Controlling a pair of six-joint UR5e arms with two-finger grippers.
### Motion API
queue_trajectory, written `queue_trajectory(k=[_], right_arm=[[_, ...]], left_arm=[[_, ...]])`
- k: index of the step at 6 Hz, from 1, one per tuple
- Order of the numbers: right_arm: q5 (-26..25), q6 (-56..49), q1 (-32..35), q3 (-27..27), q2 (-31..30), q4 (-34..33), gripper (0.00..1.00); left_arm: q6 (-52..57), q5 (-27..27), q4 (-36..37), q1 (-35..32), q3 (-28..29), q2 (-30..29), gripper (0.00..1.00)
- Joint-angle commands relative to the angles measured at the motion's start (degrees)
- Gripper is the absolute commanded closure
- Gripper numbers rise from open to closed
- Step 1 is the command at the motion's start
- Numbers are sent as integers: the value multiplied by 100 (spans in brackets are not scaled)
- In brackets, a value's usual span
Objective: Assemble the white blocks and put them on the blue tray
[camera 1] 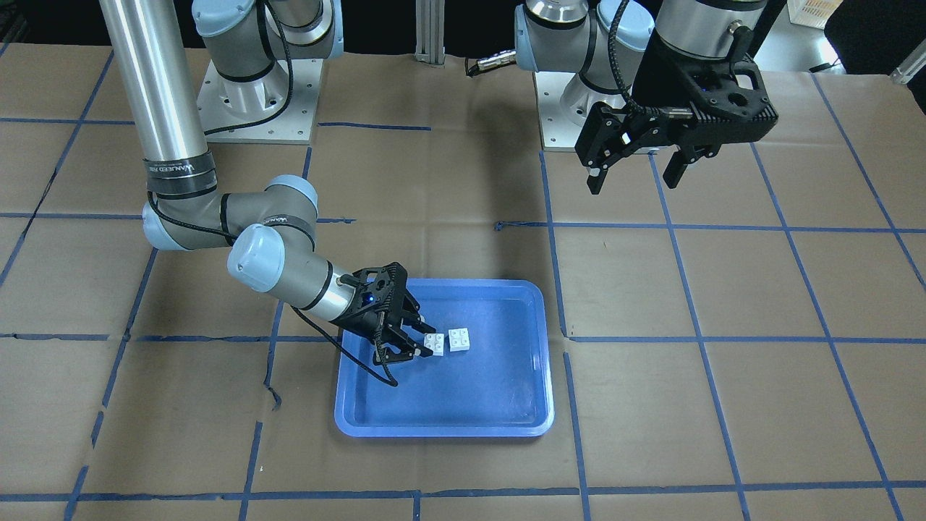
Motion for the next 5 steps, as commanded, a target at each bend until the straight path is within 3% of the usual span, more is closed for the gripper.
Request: queue_trajectory(k=[1,5], right_arm=[[-1,129,12,34,-24,1,66],[-1,207,144,140,-24,-139,66]], left_arm=[[64,9,7,-4,-37,17,1],[64,9,7,-4,-64,79,1]])
